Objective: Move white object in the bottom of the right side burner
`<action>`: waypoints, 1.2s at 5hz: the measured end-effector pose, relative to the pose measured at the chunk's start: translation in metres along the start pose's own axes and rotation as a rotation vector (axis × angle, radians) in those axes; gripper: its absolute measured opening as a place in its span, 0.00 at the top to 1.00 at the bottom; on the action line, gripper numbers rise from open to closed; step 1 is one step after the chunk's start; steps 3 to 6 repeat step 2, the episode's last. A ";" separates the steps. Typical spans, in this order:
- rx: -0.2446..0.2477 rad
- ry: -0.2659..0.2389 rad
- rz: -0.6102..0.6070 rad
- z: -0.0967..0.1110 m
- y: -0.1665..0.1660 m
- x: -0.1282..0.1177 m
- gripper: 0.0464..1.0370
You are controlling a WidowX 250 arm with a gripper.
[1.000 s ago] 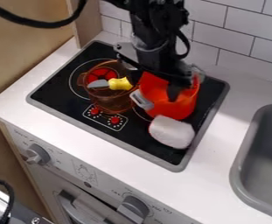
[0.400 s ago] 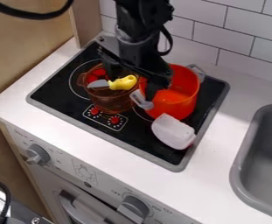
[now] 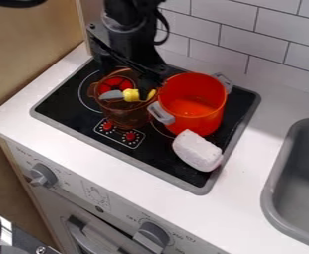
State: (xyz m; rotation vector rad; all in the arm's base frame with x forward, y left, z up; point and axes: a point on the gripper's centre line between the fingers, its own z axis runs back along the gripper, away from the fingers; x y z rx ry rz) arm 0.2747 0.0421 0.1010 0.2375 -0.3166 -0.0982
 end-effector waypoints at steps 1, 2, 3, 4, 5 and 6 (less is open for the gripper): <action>-0.049 0.014 -0.055 -0.003 0.010 -0.006 0.04; -0.074 0.022 -0.065 -0.006 0.022 -0.012 0.04; -0.074 0.022 -0.065 -0.006 0.022 -0.012 0.04; -0.074 0.022 -0.065 -0.006 0.022 -0.012 0.04; -0.074 0.022 -0.065 -0.006 0.022 -0.012 0.04; -0.074 0.022 -0.065 -0.006 0.022 -0.012 0.04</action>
